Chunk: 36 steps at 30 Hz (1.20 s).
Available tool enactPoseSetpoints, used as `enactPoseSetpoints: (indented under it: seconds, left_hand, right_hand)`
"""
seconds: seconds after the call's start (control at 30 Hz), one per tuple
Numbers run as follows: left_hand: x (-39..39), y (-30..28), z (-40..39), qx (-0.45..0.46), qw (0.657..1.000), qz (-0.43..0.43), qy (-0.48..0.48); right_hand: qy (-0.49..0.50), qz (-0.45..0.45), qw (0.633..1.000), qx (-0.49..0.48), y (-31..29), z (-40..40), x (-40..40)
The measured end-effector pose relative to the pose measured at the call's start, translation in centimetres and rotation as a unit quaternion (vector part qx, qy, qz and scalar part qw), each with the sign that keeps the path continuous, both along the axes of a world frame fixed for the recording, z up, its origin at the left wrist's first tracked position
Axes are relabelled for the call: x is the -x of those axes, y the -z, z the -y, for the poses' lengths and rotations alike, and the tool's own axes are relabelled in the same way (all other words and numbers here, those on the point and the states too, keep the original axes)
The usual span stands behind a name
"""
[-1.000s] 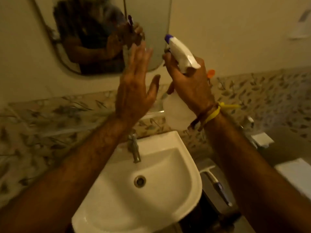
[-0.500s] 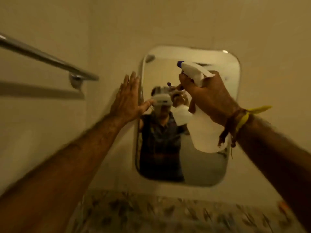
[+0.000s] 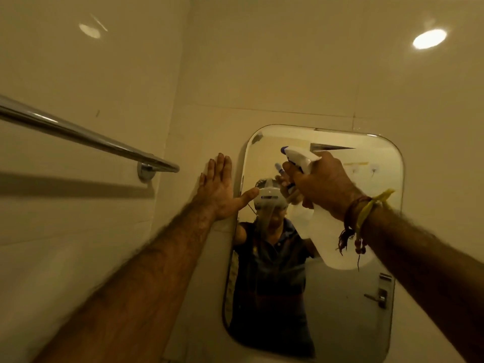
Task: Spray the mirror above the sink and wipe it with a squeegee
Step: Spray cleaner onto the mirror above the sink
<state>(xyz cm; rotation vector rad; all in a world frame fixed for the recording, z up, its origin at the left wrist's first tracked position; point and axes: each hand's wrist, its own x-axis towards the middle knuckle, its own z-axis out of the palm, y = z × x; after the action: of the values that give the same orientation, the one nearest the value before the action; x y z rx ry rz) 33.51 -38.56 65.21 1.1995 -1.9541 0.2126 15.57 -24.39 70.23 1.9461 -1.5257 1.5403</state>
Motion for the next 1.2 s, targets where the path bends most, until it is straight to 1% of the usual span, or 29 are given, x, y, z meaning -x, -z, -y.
enactPoseSetpoints:
  seconds: [0.07,0.13,0.2,0.27,0.33,0.37,0.43,0.47,0.57,0.63,0.73,0.83,0.93,1.03,1.2]
  left_hand:
    - [0.5,-0.4,-0.6,-0.027,1.000,-0.001,-0.015]
    - [1.3,-1.0,-1.3,-0.062,0.998,-0.011,-0.029]
    - [2.3,-1.9,-2.0,-0.099,0.994,-0.039,-0.036]
    - [3.3,-2.8,-2.7,-0.105,0.990,-0.088,-0.031]
    - [3.7,-3.2,-2.6,-0.062,0.990,-0.124,-0.022]
    - [3.8,-3.2,-2.2,-0.028,0.994,-0.108,-0.021]
    - [3.5,-2.6,-1.0,0.036,0.998,-0.041,-0.021]
    - [3.3,-2.3,-0.3,0.056,0.998,-0.025,-0.016]
    - [3.2,-1.2,1.5,0.064,0.998,-0.029,0.004]
    - [3.5,-0.5,2.2,0.070,0.997,-0.031,-0.001]
    - [3.9,0.0,3.0,0.084,0.995,-0.050,0.000]
    - [3.6,0.2,3.4,0.101,0.994,-0.047,0.012]
    - [2.9,0.4,3.3,0.116,0.992,-0.041,0.025]
    - [1.6,1.6,3.6,0.155,0.986,-0.028,0.048]
    - [0.5,5.6,5.2,0.242,0.970,-0.019,0.002]
  right_hand:
    - [0.012,0.002,1.000,-0.001,-0.1,-0.5,0.4]
    - [0.020,0.030,0.999,0.009,-0.6,-1.4,0.8]
    - [0.026,0.059,0.998,0.026,-1.3,-2.2,1.4]
    - [0.039,0.069,0.996,0.046,-1.9,-3.1,2.3]
    - [0.053,0.081,0.994,0.059,-2.4,-4.0,3.5]
    - [0.062,0.086,0.992,0.065,-2.5,-4.5,4.2]
    - [0.083,0.093,0.989,0.079,-2.6,-5.3,5.9]
    - [0.094,0.102,0.987,0.087,-2.6,-5.6,6.8]
    - [0.129,0.141,0.977,0.099,-2.2,-6.1,9.4]
    - [0.155,0.162,0.970,0.098,-1.6,-6.1,10.7]
    - [0.182,0.185,0.961,0.099,-0.7,-5.9,11.8]
    - [0.196,0.198,0.955,0.098,0.0,-5.7,12.1]
    - [0.182,0.194,0.960,0.094,0.8,-5.3,11.2]
    - [0.138,0.158,0.974,0.091,1.3,-4.5,9.3]
    - [0.044,0.143,0.986,0.072,1.8,-2.8,4.7]
